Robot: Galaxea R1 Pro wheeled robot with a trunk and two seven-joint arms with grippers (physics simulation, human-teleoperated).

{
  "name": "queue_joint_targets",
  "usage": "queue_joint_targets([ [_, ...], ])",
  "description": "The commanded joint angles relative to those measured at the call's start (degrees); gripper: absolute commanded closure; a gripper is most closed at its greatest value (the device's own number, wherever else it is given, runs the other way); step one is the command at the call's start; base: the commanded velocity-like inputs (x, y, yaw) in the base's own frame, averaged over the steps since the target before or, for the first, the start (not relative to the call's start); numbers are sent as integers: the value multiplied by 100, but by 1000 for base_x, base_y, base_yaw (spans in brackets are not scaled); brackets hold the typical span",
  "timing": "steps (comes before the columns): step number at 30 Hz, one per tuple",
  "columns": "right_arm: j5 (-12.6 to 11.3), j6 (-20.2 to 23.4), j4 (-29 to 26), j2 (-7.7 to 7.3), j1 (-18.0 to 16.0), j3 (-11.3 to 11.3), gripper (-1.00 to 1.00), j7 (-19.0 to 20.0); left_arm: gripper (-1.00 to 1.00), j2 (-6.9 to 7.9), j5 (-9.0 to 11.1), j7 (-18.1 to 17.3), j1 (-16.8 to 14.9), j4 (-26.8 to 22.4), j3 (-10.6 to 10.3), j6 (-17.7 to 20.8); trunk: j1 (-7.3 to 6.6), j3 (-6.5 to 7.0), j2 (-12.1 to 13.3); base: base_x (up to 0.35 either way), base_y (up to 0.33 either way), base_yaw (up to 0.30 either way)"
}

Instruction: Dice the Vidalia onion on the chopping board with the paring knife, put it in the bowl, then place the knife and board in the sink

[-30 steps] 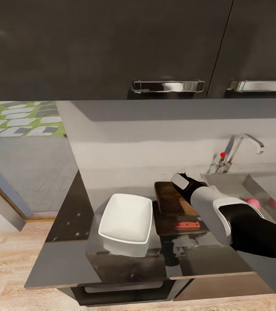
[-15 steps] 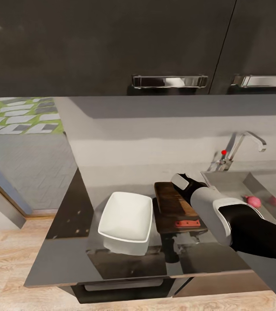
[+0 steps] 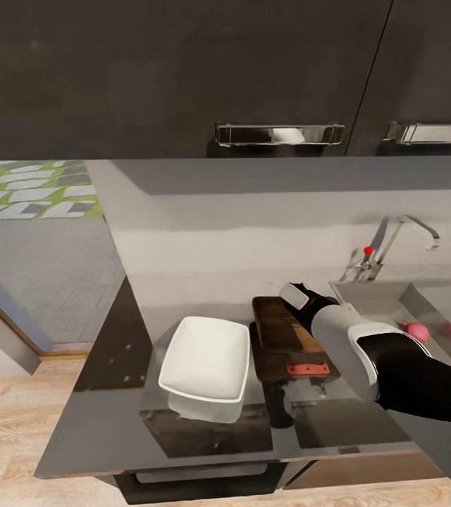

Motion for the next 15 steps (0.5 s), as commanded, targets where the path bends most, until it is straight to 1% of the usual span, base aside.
queue_joint_targets([
  [1,-49,-37,0,1,-5,48,100,-7,-100,-1,48,-7,3,-8,-1,-6,4,-10,-11,54,0,0],
  [15,-48,-37,0,8,-5,48,100,-7,-100,4,48,-7,3,-8,-1,-6,4,-10,-11,10,0,0],
])
